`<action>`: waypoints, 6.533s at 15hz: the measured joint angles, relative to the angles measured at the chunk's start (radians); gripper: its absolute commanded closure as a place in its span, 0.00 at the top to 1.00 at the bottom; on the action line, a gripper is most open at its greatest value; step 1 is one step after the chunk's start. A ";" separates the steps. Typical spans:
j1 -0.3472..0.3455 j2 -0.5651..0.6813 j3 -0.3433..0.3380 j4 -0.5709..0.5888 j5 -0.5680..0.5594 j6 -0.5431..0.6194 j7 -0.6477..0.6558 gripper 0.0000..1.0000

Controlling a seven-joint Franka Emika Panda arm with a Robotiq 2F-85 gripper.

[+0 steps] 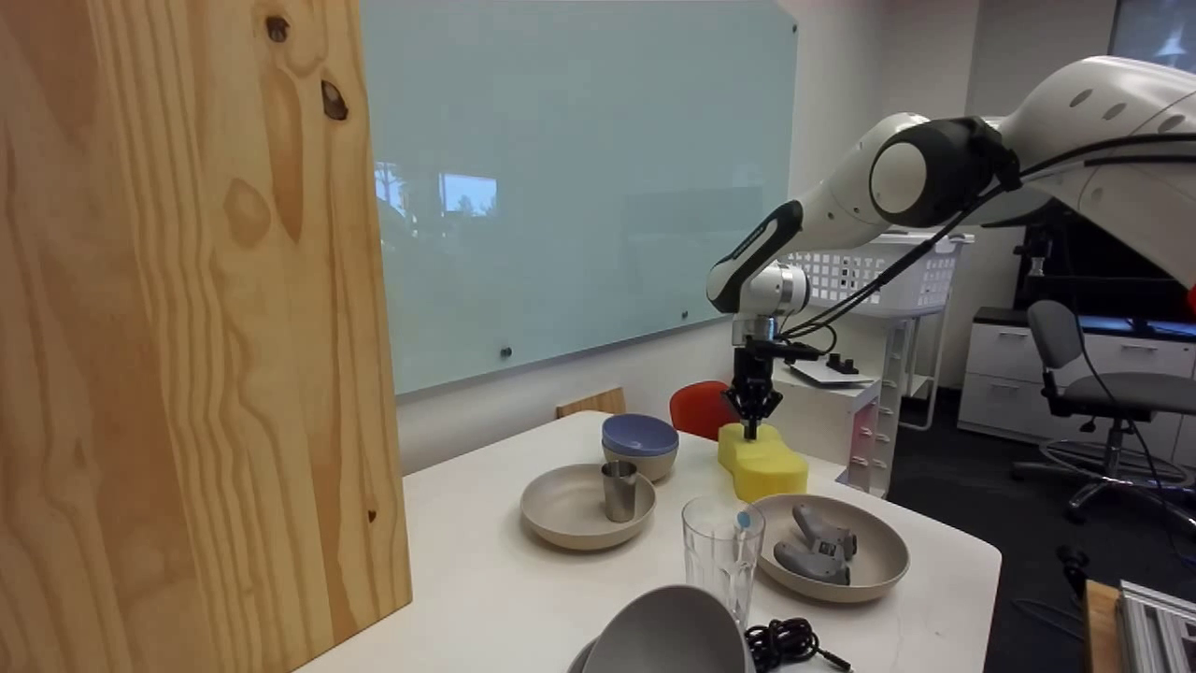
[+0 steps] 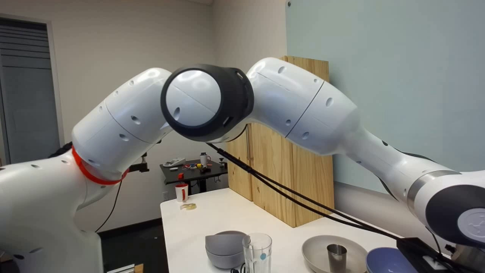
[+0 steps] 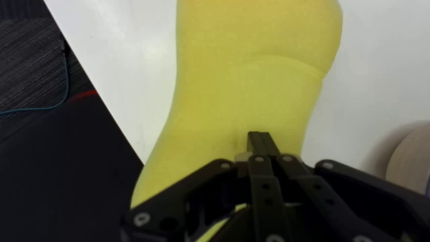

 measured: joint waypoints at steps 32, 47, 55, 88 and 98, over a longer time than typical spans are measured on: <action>-0.019 0.037 -0.017 0.114 0.000 -0.442 0.013 0.00; 0.029 -0.011 -0.080 0.015 -0.031 -0.126 0.022 0.00; 0.029 -0.025 -0.067 -0.093 -0.003 -0.012 0.022 0.00; 0.020 -0.264 -0.056 -0.496 0.042 0.242 0.018 0.00; 0.037 -0.279 -0.023 -0.496 0.043 0.212 0.012 0.47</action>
